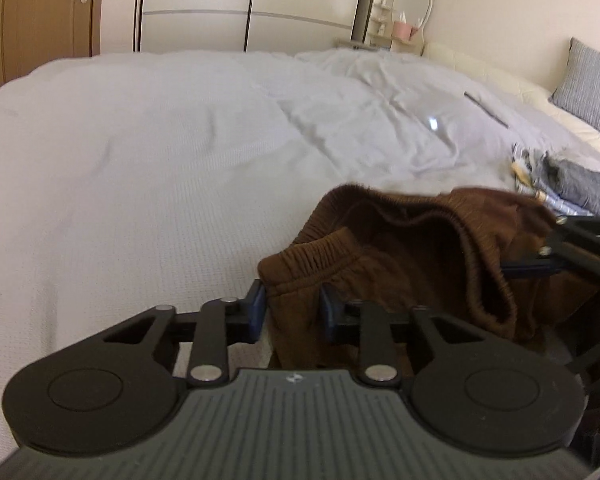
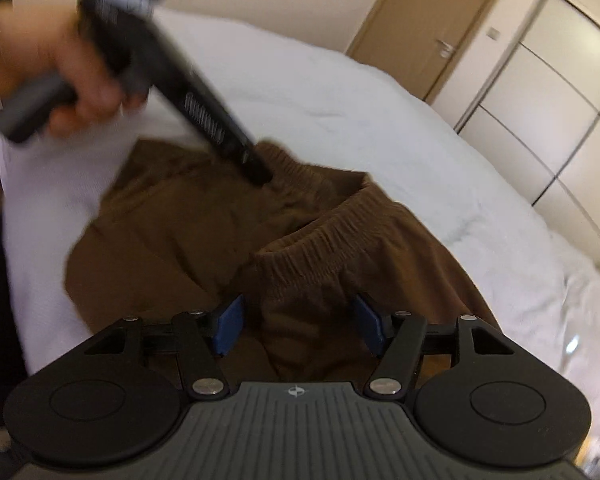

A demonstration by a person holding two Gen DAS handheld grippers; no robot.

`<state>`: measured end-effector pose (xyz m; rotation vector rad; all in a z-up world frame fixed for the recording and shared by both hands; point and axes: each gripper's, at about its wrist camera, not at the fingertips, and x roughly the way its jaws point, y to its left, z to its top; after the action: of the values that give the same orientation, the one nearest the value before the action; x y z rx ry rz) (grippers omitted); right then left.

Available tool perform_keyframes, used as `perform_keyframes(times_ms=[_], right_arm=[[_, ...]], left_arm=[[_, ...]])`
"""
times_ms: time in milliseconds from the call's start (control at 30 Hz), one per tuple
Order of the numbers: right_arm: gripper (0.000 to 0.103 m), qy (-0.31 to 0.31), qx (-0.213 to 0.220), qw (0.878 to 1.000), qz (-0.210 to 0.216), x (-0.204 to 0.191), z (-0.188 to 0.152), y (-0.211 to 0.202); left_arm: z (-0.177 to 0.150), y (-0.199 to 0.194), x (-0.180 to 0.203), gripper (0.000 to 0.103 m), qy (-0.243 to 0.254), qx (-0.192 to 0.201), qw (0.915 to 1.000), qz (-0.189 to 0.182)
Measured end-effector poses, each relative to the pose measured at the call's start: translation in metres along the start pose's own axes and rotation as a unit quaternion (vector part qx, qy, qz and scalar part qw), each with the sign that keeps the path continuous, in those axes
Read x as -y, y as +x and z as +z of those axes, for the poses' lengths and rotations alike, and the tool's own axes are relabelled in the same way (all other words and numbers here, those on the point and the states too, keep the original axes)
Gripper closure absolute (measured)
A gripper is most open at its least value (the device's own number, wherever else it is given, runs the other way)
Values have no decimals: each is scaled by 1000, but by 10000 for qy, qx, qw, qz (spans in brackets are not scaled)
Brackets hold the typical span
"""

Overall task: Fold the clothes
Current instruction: 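Grasp the shorts waistband with the left gripper while the right gripper holds the other waistband end, then lift the shorts by the waistband with both grippers and shake them out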

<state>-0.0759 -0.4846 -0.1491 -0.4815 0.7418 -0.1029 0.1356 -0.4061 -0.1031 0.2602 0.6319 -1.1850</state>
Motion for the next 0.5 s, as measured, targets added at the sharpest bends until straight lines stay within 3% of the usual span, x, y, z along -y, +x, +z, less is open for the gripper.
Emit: perform_keyframes(times_ms=[33,67,133,333,500], right_arm=[[50,38,13,10000,-28,1,0,2],[71,154,35,9999,-29,4,0,1],[89,436,115,9990,-49,12,0,-4],[99,1112,571,9900,-647,43,-2,-63],[99,1396,1193,9730,-1401,63,4,-143]], left_arm=[[2,-4,1,83,16,63,10000,-21],[4,-8,2,83,32,127,9999,-41],[7,-15,4,83,84,242,9996,-88],[26,-45,20,85,342,679,9971,-75],[48,-117,46,86,837,1496,9852,12]])
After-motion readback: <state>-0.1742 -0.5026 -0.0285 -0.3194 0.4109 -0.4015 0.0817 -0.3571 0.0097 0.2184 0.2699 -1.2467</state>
